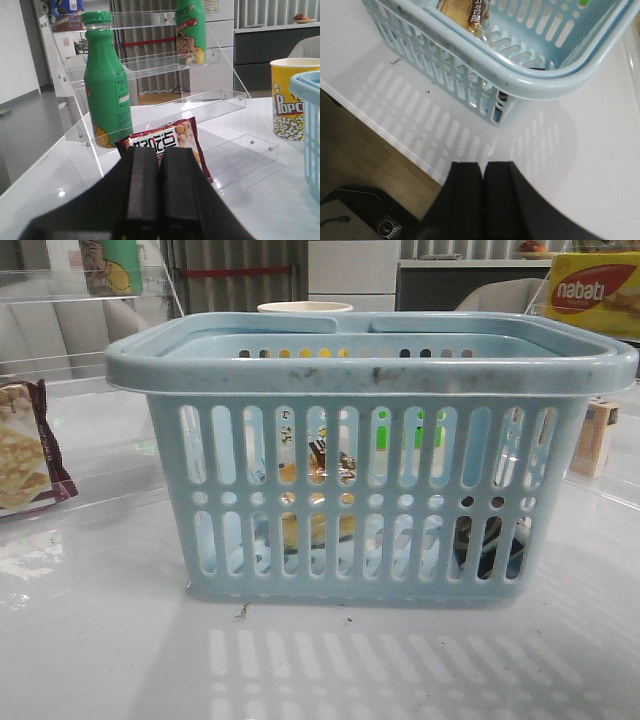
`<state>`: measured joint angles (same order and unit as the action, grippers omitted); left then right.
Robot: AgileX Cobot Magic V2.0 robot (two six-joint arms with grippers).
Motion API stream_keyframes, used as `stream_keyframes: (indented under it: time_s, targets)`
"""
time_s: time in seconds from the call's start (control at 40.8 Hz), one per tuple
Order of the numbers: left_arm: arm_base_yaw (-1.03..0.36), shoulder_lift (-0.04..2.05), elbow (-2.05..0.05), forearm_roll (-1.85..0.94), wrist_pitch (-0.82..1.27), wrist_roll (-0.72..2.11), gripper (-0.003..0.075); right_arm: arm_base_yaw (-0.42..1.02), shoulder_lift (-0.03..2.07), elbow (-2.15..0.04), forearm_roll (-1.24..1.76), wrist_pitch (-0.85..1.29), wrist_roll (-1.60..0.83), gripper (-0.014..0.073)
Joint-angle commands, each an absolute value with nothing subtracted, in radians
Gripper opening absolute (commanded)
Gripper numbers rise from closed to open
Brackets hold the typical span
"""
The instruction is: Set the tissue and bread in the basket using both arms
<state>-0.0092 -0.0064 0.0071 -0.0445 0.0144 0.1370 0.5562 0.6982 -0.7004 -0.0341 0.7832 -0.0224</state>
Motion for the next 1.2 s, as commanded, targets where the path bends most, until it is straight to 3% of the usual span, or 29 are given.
stream_keyframes:
  time_s: [0.0,0.784,0.955,1.176]
  targets:
    - [-0.007,-0.025,0.006,-0.055,-0.076,0.133,0.0091,0.555,0.694,-0.726,-0.035,0.724,-0.028,0.0057]
    - [-0.007,-0.025,0.006,-0.055,-0.076,0.133,0.0091,0.556,0.683,-0.720,-0.034,0.722,-0.028,0.0057]
    - [-0.007,-0.023,0.006,-0.055,-0.076,0.133,0.0091,0.431,0.605,-0.659,-0.085,0.653,-0.029,0.0057]
    - [-0.007,-0.023,0.006,-0.055,-0.076,0.133,0.0091,0.182,0.392,-0.439,-0.085,0.377,-0.029,0.0057]
